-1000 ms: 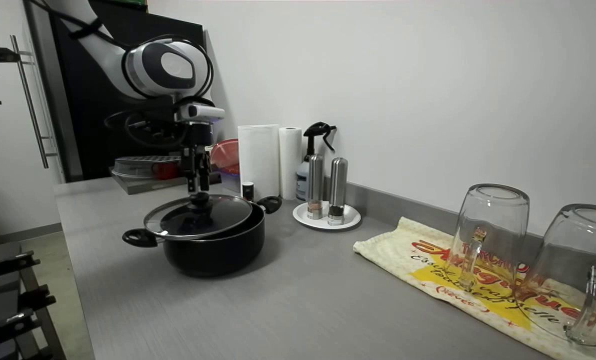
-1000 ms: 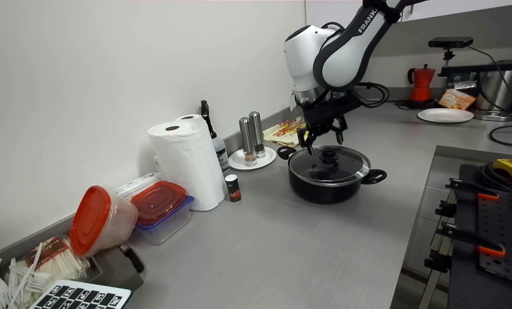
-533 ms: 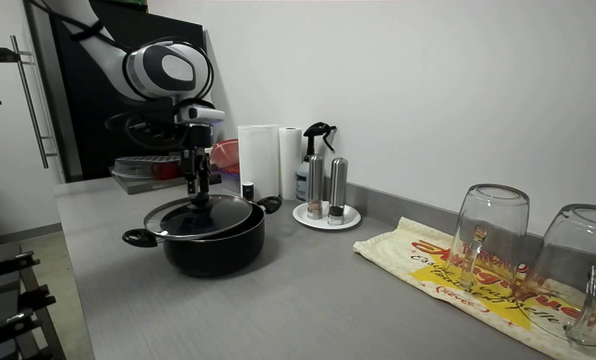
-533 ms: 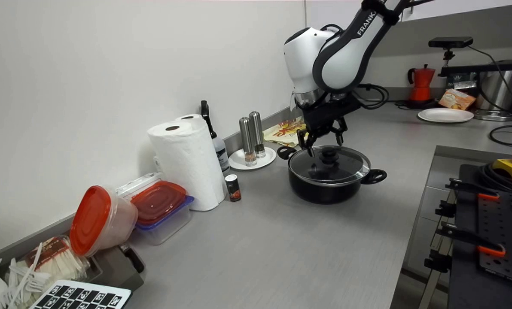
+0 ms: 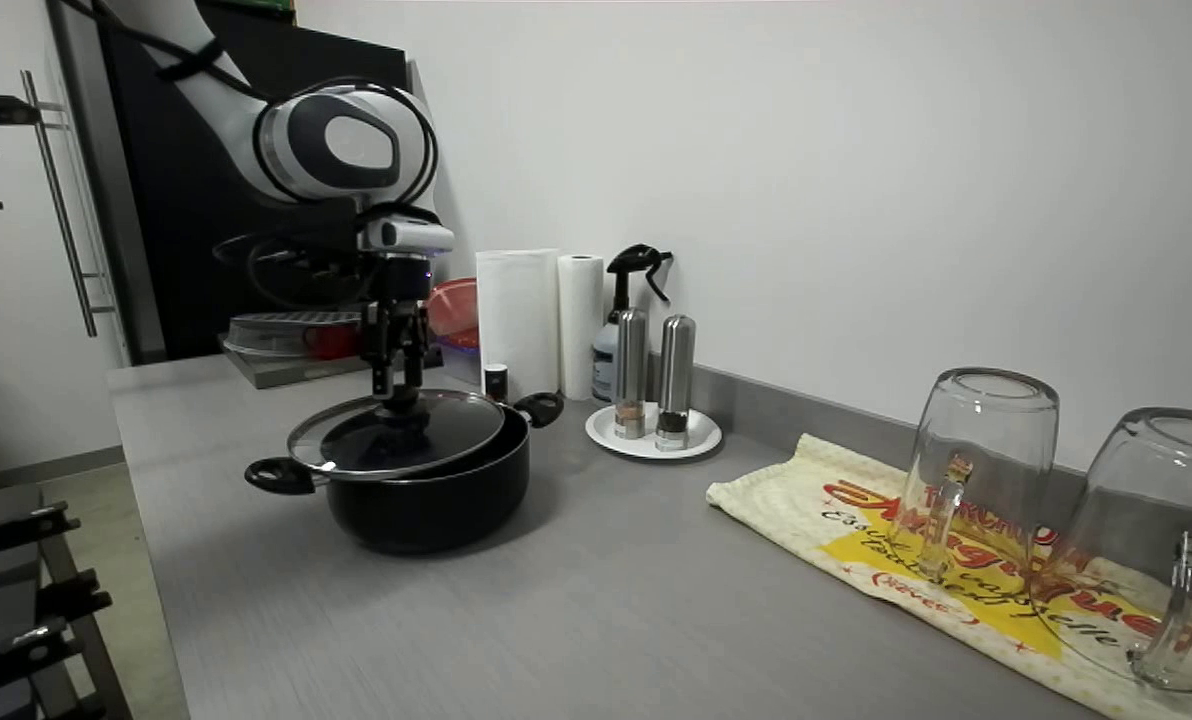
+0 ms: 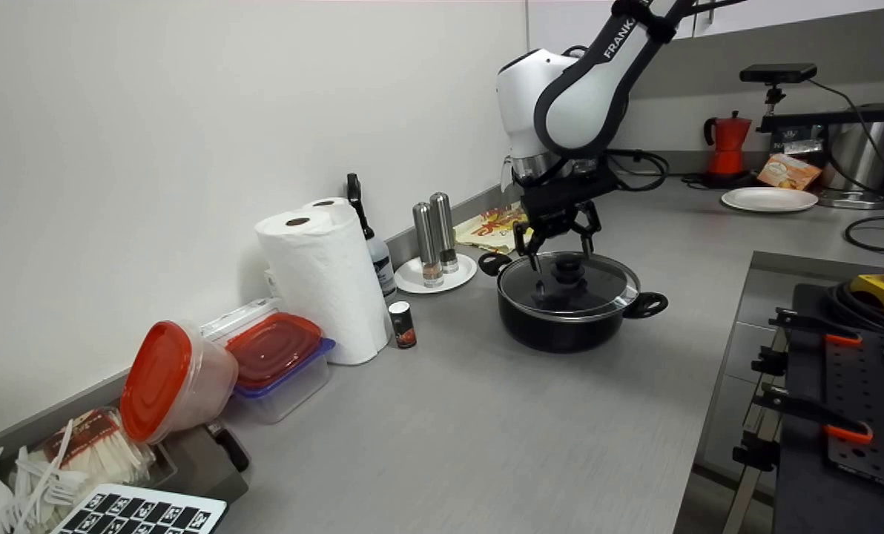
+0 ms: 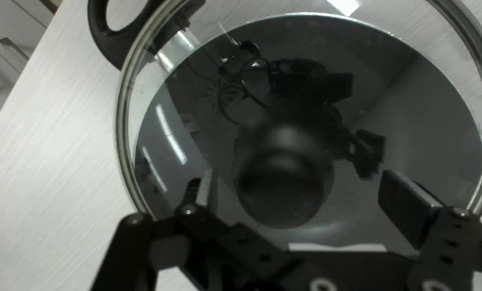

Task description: Place the pot's lid on the counter

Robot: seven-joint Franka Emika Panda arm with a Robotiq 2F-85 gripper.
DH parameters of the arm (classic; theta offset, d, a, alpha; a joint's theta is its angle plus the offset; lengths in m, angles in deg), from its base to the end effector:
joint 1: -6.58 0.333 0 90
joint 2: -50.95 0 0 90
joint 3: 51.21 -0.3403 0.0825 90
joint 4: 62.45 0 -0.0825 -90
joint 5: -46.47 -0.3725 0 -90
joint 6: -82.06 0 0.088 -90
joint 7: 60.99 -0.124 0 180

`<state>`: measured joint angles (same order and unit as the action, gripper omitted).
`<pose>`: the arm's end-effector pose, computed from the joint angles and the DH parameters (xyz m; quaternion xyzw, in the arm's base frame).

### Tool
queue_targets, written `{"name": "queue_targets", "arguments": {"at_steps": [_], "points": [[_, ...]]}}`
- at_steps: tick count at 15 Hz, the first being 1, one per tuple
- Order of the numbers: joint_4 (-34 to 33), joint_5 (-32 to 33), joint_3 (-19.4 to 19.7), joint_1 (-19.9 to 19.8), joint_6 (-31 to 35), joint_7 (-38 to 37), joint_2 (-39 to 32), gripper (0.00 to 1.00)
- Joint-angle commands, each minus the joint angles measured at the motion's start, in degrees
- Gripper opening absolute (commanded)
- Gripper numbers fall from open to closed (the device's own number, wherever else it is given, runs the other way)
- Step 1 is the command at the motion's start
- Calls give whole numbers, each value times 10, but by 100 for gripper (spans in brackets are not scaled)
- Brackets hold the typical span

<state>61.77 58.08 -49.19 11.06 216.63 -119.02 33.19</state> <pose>0.5482 0.0183 0.2555 0.9134 -0.3954 -0.0191 0.0953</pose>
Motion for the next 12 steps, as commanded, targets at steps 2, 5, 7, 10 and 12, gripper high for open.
{"name": "queue_targets", "arguments": {"at_steps": [2,5,7,10,12], "points": [[-16,-70,2,-10,14,19,-7,100],[-16,-82,4,-12,21,20,-8,100],[-15,-82,6,-12,21,20,-9,100],[-12,-78,11,-12,19,19,-10,100],[-10,-77,14,-12,17,19,-12,100]]}}
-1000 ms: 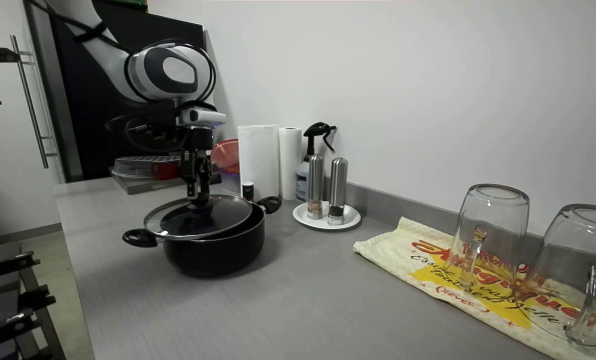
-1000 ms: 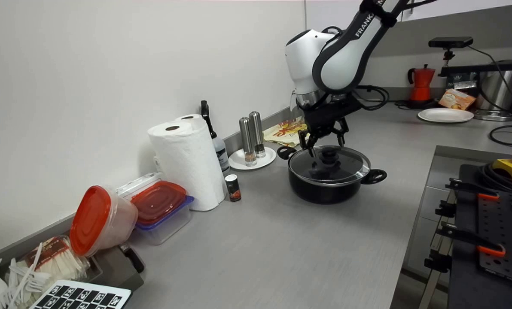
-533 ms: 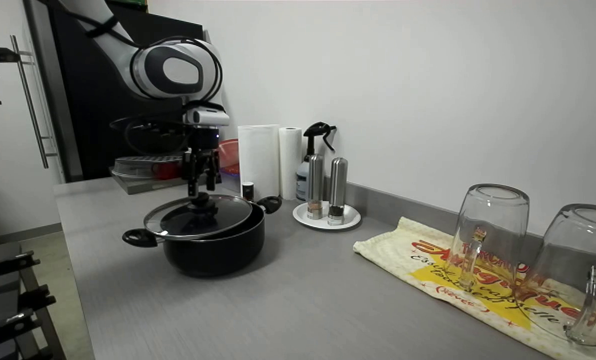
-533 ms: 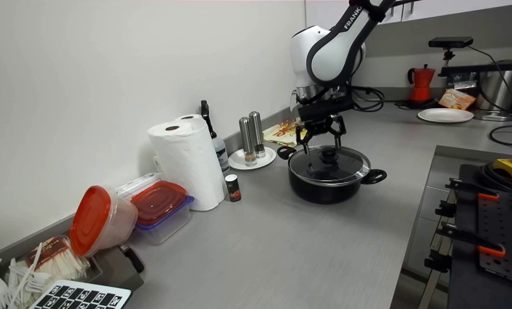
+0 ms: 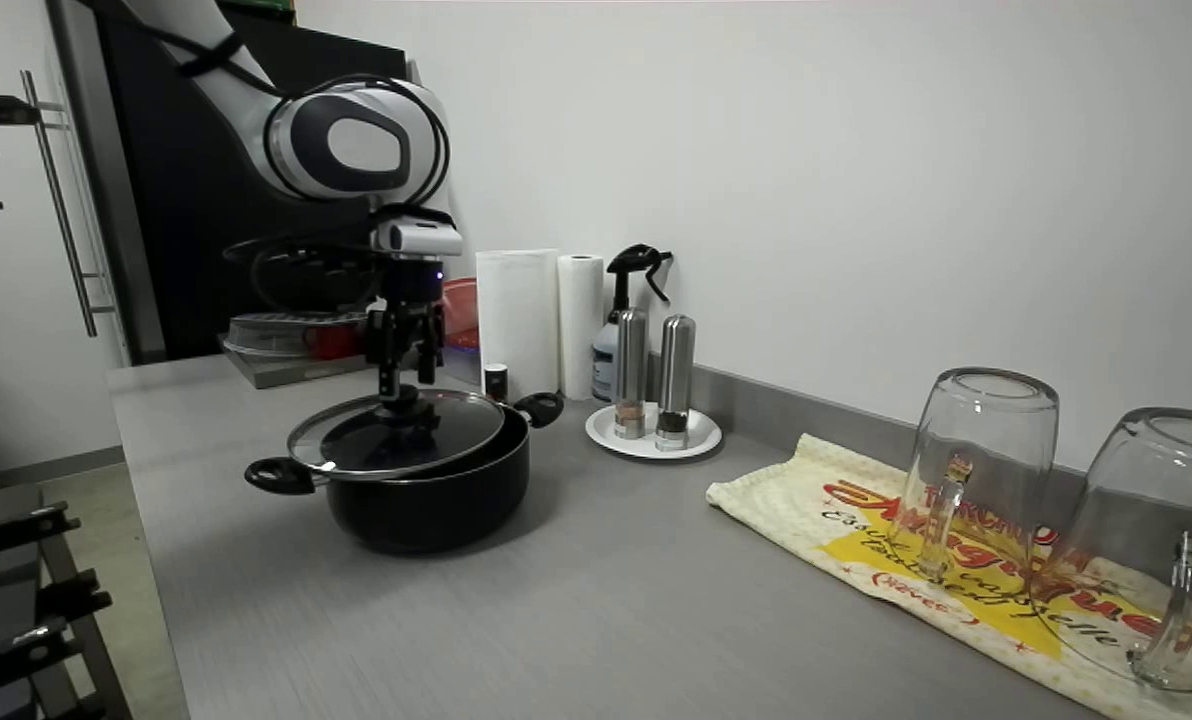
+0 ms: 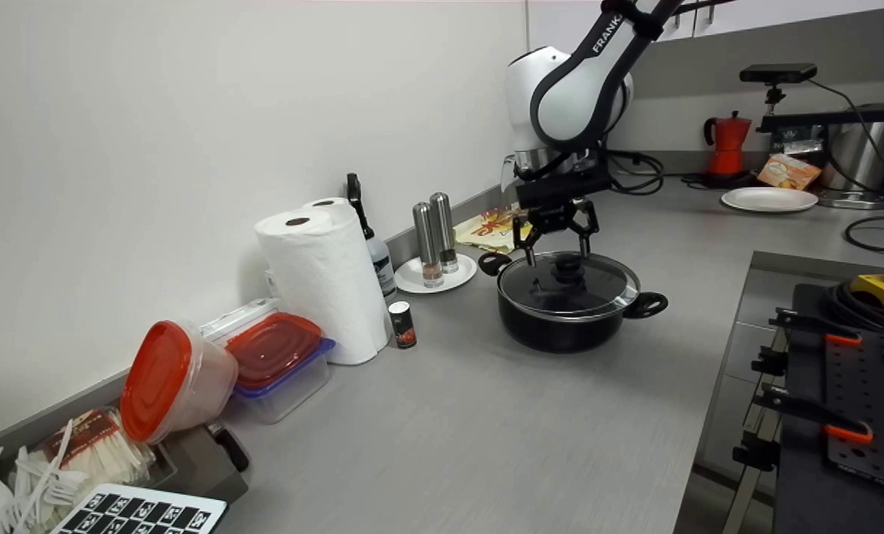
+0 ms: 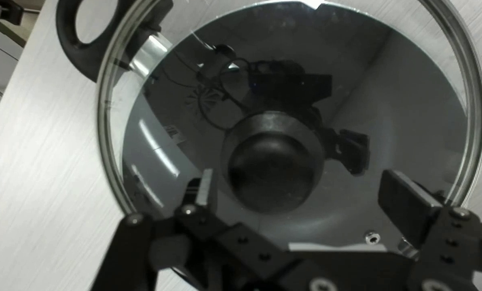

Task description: Place the pot's lid on the counter

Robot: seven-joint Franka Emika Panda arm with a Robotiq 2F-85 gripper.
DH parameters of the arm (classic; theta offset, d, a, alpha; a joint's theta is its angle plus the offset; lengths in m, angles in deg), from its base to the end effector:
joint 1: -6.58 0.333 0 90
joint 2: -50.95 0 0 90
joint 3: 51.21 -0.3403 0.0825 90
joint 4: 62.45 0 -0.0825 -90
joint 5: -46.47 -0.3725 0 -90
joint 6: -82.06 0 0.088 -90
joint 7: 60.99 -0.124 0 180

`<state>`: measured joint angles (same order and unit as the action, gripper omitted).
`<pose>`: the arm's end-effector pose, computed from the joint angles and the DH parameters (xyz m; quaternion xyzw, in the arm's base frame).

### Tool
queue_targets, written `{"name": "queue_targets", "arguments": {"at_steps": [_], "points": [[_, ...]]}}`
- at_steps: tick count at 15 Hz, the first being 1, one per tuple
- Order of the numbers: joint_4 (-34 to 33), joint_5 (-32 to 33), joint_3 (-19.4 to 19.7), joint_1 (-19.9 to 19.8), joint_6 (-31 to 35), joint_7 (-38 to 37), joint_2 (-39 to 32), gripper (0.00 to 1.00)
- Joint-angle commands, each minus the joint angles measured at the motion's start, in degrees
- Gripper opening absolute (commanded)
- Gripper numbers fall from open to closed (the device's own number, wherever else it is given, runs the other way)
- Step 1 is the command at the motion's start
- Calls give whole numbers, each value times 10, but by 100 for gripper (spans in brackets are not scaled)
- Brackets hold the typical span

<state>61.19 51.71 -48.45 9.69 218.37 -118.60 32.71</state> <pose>0.5554 0.0016 0.2566 0.8925 -0.4469 -0.0243 0.0564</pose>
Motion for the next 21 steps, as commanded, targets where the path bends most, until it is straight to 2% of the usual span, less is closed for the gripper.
{"name": "queue_targets", "arguments": {"at_steps": [1,3,4,6,10,13,15,21], "points": [[-4,-14,7,1,-2,14,-9,100],[-4,-16,8,0,-4,17,-11,100],[-2,-21,6,-2,1,25,-10,75],[-2,-18,7,0,-2,24,-12,67],[-3,-15,8,1,-8,21,-11,36],[-3,-14,10,1,-8,20,-10,32],[-2,-13,10,1,-9,19,-8,25],[0,-13,10,1,-10,20,-5,25]]}}
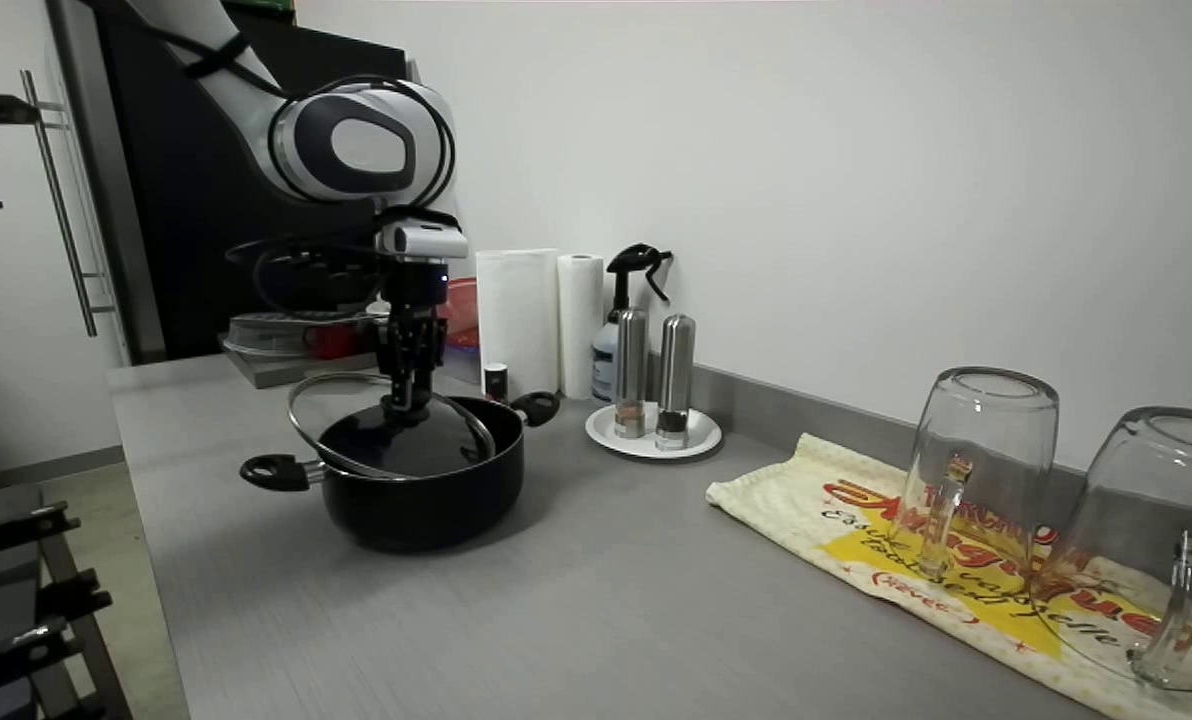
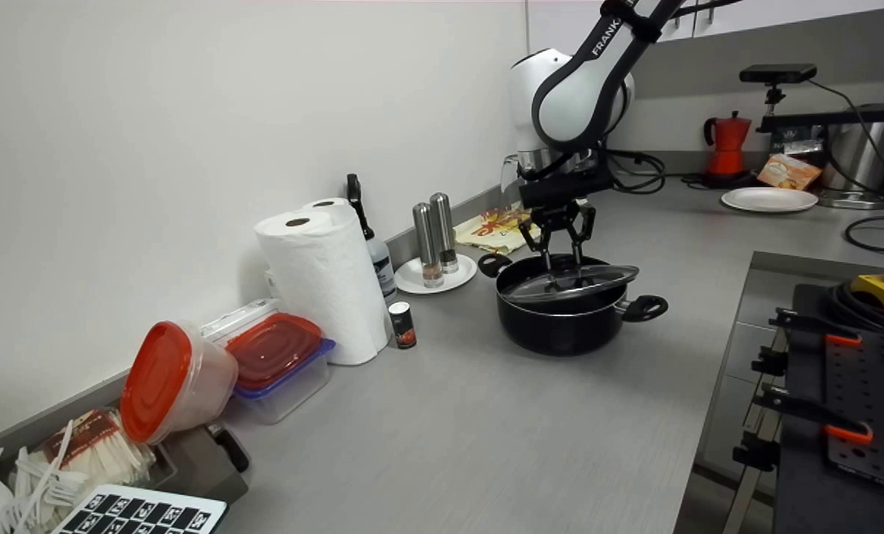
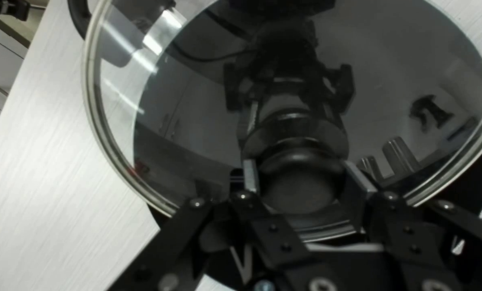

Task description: Place the pot's lid on the counter

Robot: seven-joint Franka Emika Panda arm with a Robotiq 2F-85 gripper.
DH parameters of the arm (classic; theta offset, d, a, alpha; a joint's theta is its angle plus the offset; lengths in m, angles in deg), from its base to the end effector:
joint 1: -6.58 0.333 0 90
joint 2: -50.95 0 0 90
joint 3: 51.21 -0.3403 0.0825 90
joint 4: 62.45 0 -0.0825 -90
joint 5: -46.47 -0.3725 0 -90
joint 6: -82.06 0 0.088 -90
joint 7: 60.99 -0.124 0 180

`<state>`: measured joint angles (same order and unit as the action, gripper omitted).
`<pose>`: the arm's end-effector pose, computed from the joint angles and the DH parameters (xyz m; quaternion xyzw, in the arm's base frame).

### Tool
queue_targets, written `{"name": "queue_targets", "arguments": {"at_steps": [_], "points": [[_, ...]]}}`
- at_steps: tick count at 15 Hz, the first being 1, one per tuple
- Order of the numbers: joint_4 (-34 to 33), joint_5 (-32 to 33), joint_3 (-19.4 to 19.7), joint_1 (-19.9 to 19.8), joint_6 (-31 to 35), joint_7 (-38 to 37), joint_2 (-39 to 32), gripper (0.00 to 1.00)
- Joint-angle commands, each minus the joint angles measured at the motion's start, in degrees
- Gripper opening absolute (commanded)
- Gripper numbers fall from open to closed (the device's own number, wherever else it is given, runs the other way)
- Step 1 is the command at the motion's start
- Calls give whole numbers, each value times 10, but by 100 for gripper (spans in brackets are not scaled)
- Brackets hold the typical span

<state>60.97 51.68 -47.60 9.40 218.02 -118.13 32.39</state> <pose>0.5555 -0.0095 0.2546 0.8896 -0.4520 -0.0274 0.0600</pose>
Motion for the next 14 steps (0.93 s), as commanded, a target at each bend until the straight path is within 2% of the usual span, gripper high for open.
{"name": "queue_targets", "arguments": {"at_steps": [1,14], "points": [[2,-15,0,4,-8,17,2,25],[4,-10,-40,35,-3,45,64,25]]}}
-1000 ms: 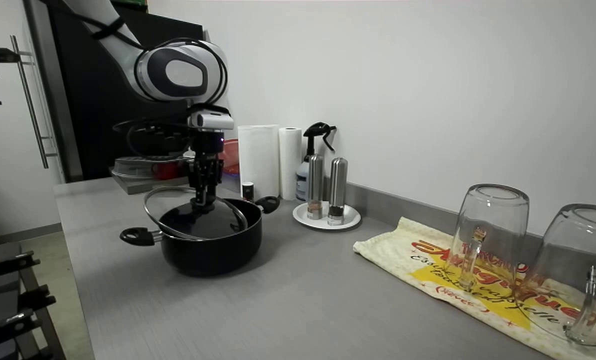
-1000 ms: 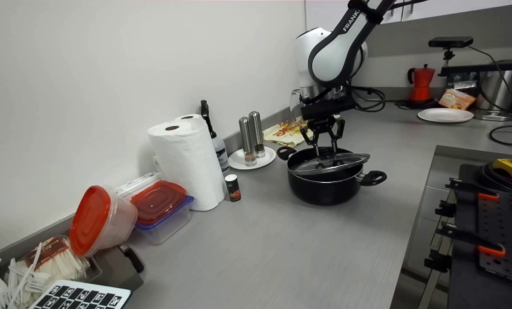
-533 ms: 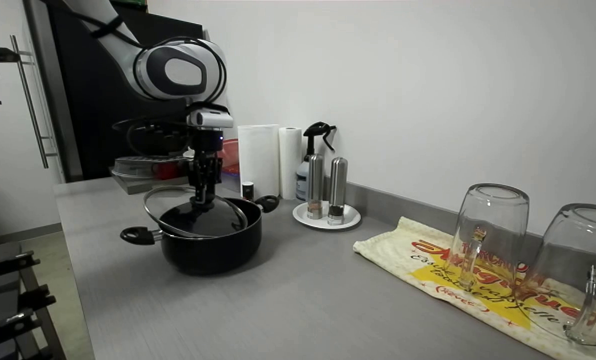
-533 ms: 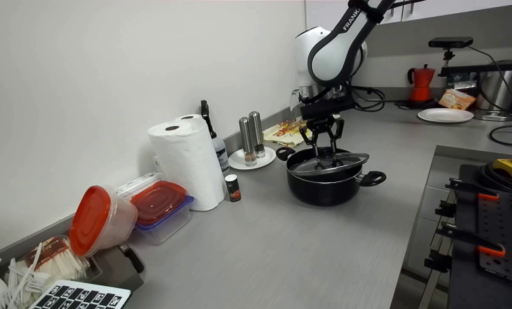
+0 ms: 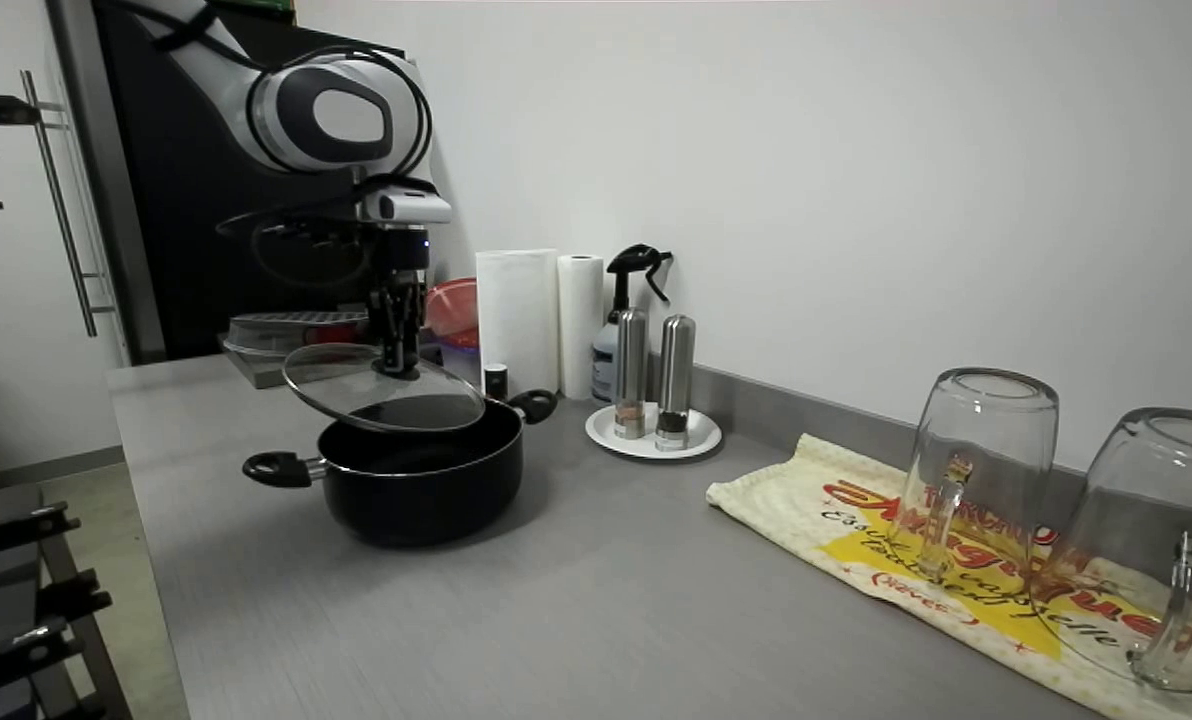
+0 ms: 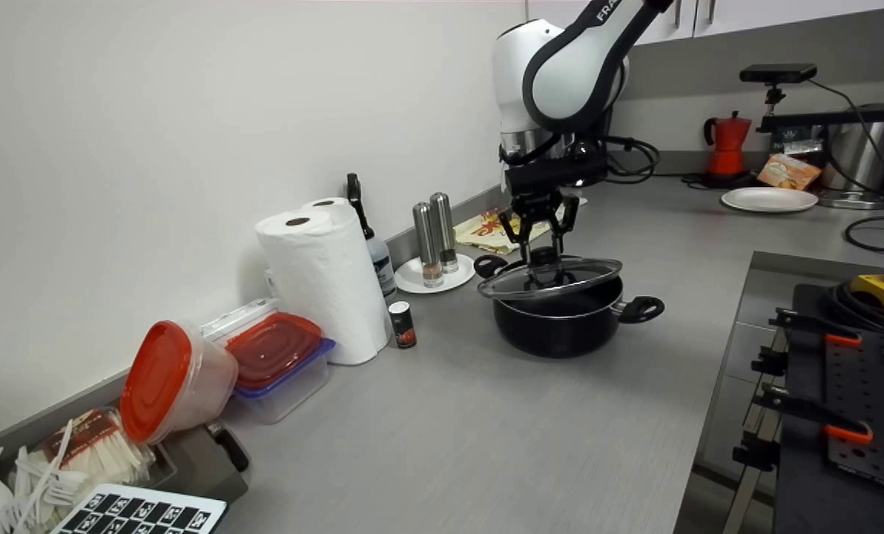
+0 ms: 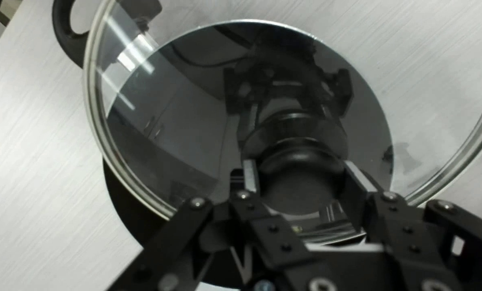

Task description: Place the pot's lid on the counter

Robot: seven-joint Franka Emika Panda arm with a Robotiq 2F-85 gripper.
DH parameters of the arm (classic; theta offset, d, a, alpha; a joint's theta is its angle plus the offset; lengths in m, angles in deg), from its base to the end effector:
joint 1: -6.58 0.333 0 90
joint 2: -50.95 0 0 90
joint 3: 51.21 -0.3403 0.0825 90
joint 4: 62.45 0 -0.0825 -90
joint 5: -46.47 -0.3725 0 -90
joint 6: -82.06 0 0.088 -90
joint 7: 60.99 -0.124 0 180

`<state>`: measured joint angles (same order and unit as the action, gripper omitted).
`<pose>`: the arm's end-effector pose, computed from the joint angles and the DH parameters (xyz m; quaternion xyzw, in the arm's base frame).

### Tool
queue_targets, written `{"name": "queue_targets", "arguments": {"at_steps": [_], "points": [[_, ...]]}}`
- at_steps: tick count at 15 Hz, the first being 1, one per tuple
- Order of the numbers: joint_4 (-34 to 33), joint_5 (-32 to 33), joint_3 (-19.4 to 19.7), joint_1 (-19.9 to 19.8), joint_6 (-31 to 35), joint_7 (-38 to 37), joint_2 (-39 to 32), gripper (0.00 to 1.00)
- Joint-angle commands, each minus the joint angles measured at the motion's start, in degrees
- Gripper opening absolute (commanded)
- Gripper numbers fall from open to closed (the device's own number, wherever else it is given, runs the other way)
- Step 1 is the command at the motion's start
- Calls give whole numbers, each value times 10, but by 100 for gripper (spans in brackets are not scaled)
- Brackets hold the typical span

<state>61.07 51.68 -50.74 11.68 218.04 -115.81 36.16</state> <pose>0.5573 0.0431 0.2903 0.9186 -0.3933 -0.0018 0.0378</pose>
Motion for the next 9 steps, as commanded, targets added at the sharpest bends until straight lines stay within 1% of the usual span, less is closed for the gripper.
{"name": "queue_targets", "arguments": {"at_steps": [1,6,9], "points": [[3,-5,-13,18,-1,21,29,25],[0,20,-41,56,17,20,38,25],[-11,57,-57,91,62,-4,34,25]]}}
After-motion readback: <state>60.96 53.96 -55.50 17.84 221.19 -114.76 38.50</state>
